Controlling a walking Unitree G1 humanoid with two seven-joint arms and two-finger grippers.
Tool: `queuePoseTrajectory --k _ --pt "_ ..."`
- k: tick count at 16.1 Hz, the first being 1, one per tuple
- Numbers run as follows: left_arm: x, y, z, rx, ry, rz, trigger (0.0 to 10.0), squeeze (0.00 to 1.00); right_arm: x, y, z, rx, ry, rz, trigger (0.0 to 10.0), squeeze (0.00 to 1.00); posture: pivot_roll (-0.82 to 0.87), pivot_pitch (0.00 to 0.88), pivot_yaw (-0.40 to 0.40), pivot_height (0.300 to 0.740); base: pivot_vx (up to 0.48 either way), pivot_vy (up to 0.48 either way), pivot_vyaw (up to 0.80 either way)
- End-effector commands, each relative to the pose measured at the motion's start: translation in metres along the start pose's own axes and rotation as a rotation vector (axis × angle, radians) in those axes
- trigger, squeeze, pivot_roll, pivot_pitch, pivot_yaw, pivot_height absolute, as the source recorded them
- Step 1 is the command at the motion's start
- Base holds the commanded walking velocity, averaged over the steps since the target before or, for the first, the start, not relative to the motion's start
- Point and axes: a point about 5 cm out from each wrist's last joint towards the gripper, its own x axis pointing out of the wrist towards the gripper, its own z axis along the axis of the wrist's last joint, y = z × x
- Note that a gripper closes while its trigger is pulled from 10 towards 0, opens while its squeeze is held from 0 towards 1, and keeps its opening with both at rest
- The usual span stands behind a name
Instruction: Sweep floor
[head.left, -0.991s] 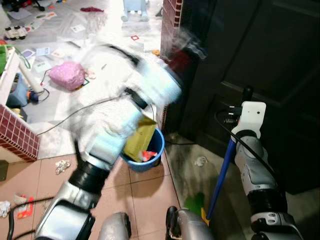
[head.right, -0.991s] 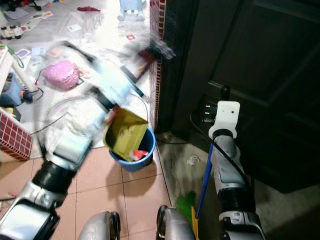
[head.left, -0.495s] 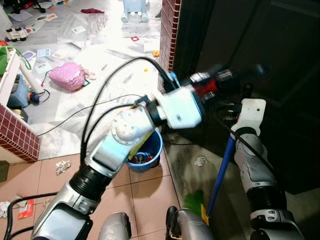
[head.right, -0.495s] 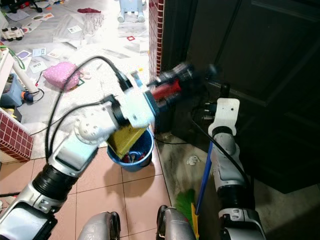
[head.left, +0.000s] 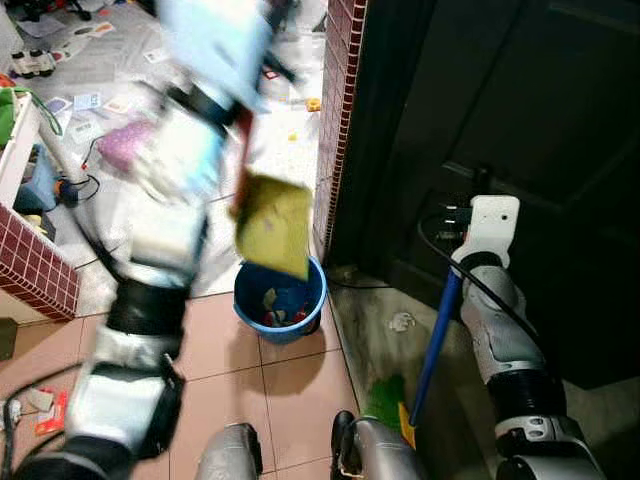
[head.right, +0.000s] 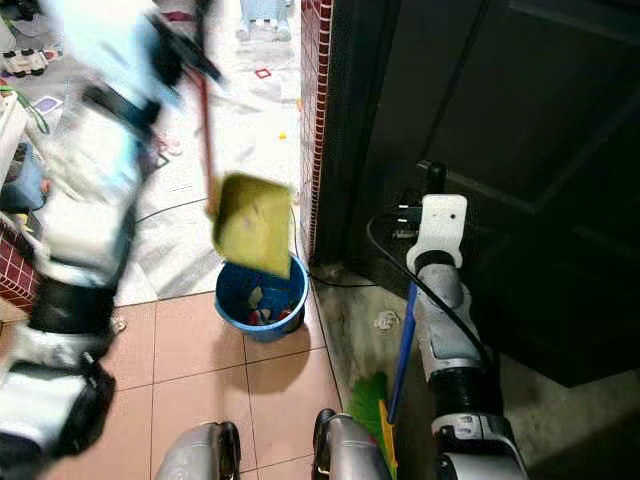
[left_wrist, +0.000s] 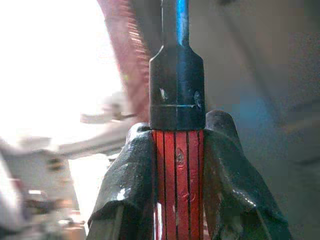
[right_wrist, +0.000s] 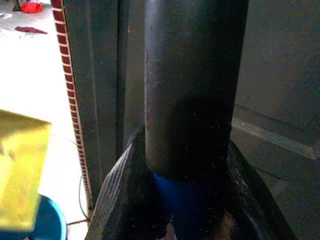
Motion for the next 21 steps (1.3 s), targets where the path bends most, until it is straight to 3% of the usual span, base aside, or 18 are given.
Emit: queuePoseTrajectory --k 1,4,8,10,15,19,21 --pt "0.007 0.016 0.013 0.123 -0.063 0.042 10.0 0.0 0.002 0.002 0.006 -0.003 -0.036 0.006 10.0 0.0 -0.05 0.116 -0.021 0.74 0.0 0.0 0.0" --pt "-0.007 0.044 0.001 0.256 0.041 0.167 10.0 0.0 0.002 0.003 0.005 -0.002 -0.036 0.012 10.0 0.0 -0.04 0.116 -0.019 0.74 0.0 0.0 0.0" --pt "-0.027 0.067 -0.005 0.362 0.126 0.268 10.0 0.0 0.002 0.004 0.003 -0.005 -0.032 0.017 10.0 0.0 -0.03 0.119 -0.022 0.74 0.0 0.0 0.0" --pt "-0.043 0.07 -0.014 0.365 0.199 0.303 10.0 0.0 0.002 0.006 0.003 -0.006 -0.031 0.024 10.0 0.0 -0.02 0.12 -0.021 0.74 0.0 0.0 0.0" --pt "-0.104 0.038 -0.058 0.21 0.472 0.357 10.0 0.0 -0.004 0.009 -0.004 -0.025 -0.023 0.052 10.0 0.0 -0.02 0.116 -0.024 0.74 0.0 0.0 0.0" --pt "-0.128 0.015 -0.076 0.136 0.583 0.345 10.0 0.0 -0.008 0.011 -0.008 -0.02 -0.011 0.059 10.0 0.0 -0.03 0.117 -0.027 0.74 0.0 0.36 0.0" --pt "-0.14 -0.004 -0.085 0.115 0.63 0.29 10.0 0.0 -0.009 0.01 -0.01 -0.01 -0.005 0.055 10.0 0.0 -0.03 0.116 -0.03 0.74 0.0 0.48 0.0"
